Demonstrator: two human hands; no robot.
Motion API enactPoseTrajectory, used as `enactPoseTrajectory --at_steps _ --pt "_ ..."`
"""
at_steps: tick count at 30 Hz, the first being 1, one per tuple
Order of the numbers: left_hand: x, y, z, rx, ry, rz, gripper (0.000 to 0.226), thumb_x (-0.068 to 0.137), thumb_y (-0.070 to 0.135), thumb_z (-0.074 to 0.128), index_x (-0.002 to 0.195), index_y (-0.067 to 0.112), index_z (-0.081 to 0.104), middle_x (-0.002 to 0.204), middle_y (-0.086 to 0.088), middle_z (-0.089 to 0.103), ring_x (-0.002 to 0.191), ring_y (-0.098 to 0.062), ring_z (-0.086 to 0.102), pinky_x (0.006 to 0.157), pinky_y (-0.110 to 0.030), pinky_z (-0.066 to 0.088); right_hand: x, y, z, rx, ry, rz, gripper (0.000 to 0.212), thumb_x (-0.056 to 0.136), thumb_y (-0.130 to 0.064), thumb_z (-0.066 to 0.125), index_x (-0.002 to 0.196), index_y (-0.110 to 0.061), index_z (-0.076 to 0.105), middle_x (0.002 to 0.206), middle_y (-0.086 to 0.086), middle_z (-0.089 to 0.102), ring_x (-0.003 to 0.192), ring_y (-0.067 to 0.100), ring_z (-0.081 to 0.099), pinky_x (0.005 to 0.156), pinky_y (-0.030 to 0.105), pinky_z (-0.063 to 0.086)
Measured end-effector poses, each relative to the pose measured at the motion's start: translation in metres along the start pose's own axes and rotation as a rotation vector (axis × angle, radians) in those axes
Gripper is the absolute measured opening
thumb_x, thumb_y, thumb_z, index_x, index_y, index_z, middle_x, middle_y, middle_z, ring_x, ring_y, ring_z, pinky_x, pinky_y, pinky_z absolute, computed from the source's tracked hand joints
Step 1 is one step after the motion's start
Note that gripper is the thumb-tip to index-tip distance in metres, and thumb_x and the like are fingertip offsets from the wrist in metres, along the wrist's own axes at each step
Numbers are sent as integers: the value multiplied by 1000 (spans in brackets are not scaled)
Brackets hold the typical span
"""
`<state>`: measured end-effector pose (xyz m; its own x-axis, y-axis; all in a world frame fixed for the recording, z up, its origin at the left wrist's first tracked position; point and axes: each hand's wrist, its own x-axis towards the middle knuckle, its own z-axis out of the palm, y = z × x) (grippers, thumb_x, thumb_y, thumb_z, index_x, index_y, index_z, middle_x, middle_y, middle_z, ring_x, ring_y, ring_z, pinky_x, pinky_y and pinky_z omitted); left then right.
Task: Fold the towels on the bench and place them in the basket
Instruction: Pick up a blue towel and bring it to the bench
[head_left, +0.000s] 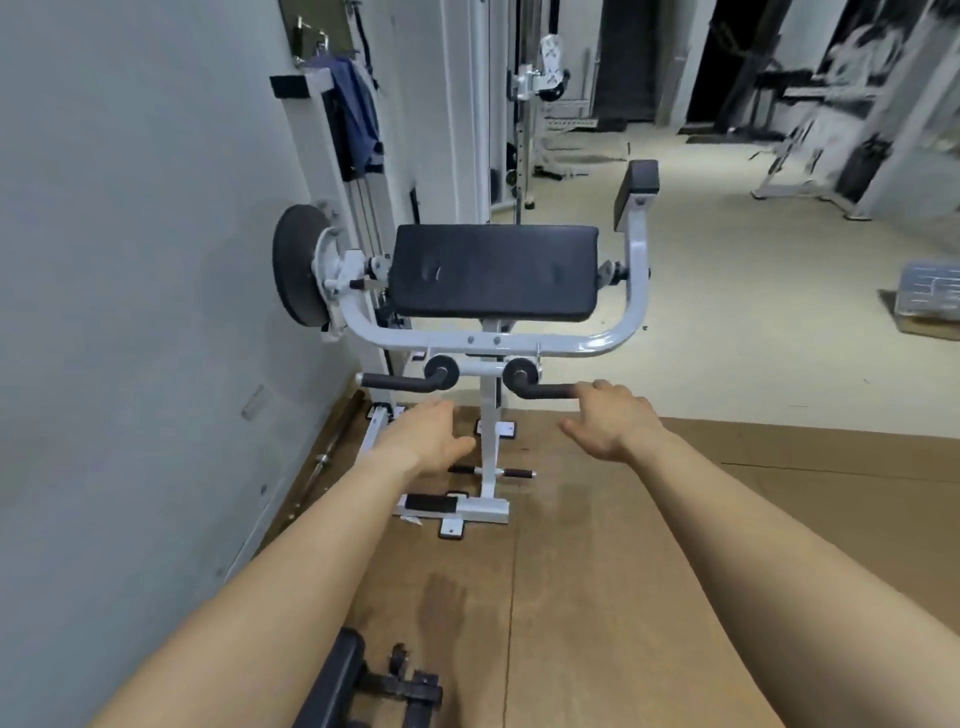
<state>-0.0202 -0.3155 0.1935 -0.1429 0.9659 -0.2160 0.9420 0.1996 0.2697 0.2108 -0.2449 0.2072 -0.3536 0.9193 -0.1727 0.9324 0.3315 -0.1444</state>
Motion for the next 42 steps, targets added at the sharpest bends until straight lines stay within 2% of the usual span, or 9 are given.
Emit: enactPoseTrajectory --at_steps 8,14,21,29,35,42 --pt "122 110 -15 5 -9 166 49 88 47 59 130 22 53 131 -2 58 111 -24 59 93 -43 52 59 119 -45 7 38 158 56 98 -48 44 146 -20 41 143 8 47 130 30 44 103 46 38" --pt "237 186 -11 15 -18 272 59 92 44 54 145 21 41 140 -2 49 112 -24 59 94 -44 50 132 206 -57 -7 14 259 58 98 -47 43 150 -21 36 147 6 43 134 29 41 106 46 34" --pt "397 264 -4 13 -91 370 62 92 47 53 147 21 38 144 -2 45 123 -23 52 95 -44 49 249 300 -86 7 -4 370 58 99 -45 43 151 -21 35 149 6 42 135 29 40 106 46 33" --pt "536 364 1 24 -147 455 59 94 44 53 146 20 39 145 -4 43 123 -24 52 97 -45 49 358 395 -121 29 11 399 58 98 -44 44 150 -20 37 147 6 44 133 29 42 105 45 34" --pt "640 442 8 66 -134 422 58 95 46 51 146 21 38 143 -4 42 123 -24 51 96 -43 47 446 494 -131 6 -7 383 56 98 -45 43 148 -20 38 146 6 44 131 30 43 104 45 35" --pt "761 532 7 13 -107 246 58 94 45 53 146 22 39 142 -1 43 117 -22 53 89 -37 46 572 612 -175 20 -30 245 59 99 -45 45 152 -20 34 146 7 43 131 29 44 103 43 37"
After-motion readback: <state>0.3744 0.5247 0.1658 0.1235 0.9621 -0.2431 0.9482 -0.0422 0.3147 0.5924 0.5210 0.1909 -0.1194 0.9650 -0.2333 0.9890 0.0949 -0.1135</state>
